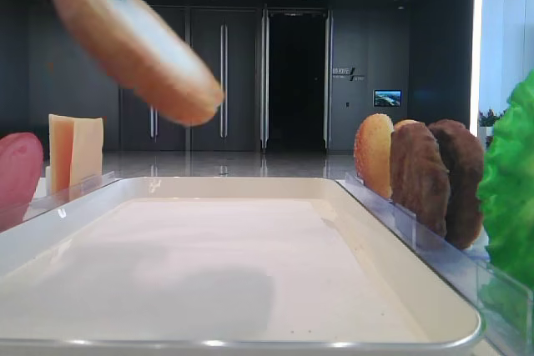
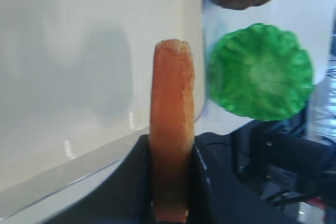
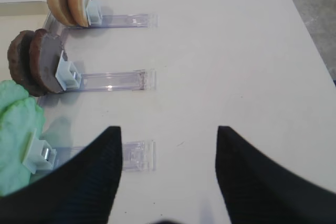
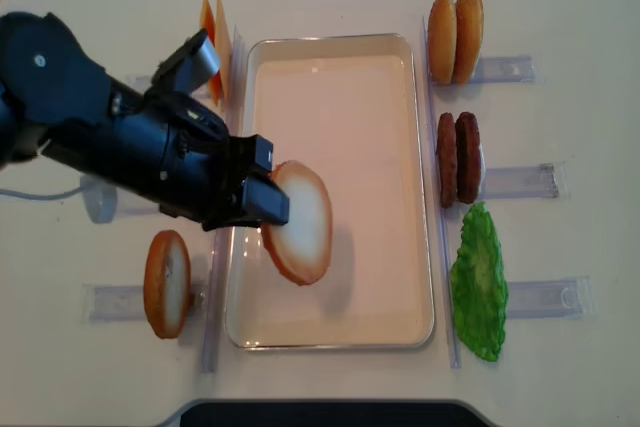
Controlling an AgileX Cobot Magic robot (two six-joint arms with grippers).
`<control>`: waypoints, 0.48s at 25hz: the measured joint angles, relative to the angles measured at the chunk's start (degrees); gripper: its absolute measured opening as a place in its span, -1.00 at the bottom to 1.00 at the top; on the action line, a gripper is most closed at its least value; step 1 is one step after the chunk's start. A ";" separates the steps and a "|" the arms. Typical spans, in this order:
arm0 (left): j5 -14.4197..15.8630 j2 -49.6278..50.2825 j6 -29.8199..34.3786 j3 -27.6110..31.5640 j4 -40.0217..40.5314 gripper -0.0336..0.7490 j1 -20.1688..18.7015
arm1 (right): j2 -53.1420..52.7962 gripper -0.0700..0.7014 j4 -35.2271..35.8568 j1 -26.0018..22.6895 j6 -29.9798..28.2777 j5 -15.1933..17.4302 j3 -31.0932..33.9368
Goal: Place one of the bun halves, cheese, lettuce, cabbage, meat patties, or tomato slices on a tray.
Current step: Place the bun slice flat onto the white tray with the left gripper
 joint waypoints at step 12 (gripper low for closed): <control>-1.76 5.15 14.20 3.19 -11.13 -0.56 0.94 | 0.00 0.24 0.00 0.00 0.00 0.00 0.00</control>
